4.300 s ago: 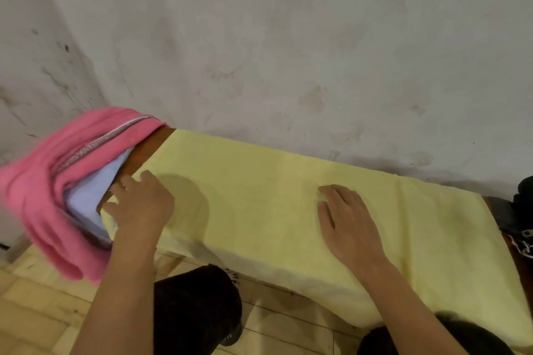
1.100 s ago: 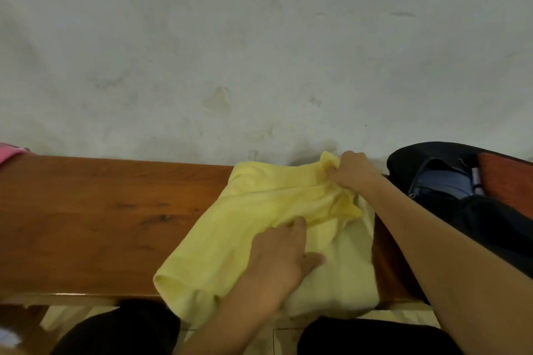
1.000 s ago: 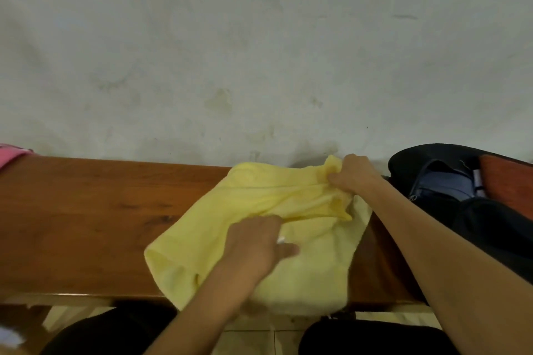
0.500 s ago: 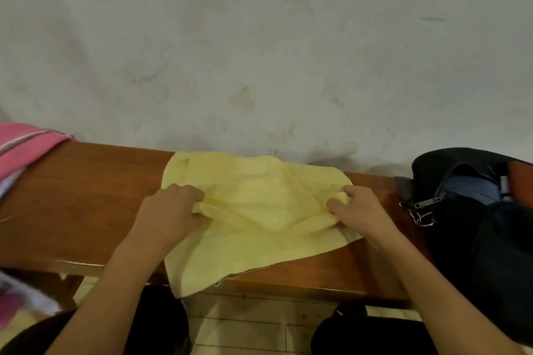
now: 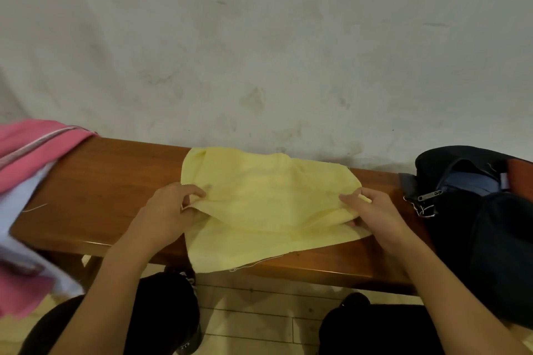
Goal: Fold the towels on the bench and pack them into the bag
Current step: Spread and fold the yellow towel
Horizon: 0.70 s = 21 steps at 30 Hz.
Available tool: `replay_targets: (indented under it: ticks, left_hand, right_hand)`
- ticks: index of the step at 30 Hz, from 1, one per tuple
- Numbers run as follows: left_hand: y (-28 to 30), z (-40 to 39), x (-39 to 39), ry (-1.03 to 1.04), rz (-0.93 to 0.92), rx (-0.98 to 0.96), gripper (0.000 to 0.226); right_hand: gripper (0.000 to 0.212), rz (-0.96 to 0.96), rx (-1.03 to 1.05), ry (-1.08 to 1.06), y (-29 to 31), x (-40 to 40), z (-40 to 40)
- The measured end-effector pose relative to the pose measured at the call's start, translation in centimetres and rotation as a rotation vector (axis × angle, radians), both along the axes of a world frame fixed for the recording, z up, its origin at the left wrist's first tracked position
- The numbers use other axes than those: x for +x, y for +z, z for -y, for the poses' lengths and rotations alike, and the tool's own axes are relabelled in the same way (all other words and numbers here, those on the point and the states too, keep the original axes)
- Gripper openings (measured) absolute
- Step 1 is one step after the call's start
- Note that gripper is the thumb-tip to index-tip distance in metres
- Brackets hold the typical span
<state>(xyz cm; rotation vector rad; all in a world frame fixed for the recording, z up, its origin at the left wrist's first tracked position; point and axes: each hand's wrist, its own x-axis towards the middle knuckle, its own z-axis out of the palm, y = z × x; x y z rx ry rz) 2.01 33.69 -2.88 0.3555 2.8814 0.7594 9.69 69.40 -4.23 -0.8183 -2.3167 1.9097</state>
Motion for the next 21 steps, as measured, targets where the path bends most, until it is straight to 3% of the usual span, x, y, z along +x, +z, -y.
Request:
replay_targets:
  ticks: [5,8,10,14,17,21]
  left_hand:
    - [0.0,0.2,1.7,0.117,-0.018,0.172,0.028]
    - [0.4,-0.3,3.6,0.150,0.082,0.462,0.036]
    - [0.5,-0.7,4.4,0.146,0.138,0.592,0.028]
    - [0.8,-0.8,5.9,0.090,0.271,0.631,0.032]
    - [1.1,-1.3,6.9,0.215,0.165,0.734,0.011]
    - [1.4,-1.7,8.2,0.422,0.053,0.918,0.010]
  right_hand:
    - [0.016,-0.022,-0.031,-0.025,0.6,0.6,0.0]
    - [0.011,-0.060,-0.094,-0.074,0.6,0.8,0.2]
    - [0.010,-0.094,-0.123,-0.091,0.7,0.9,0.4]
    - [0.016,-0.189,-0.095,-0.117,0.8,0.9,0.1]
    - [0.021,-0.228,-0.085,-0.160,0.8,0.8,0.0]
    - [0.025,-0.219,-0.094,-0.171,0.9,0.8,0.0]
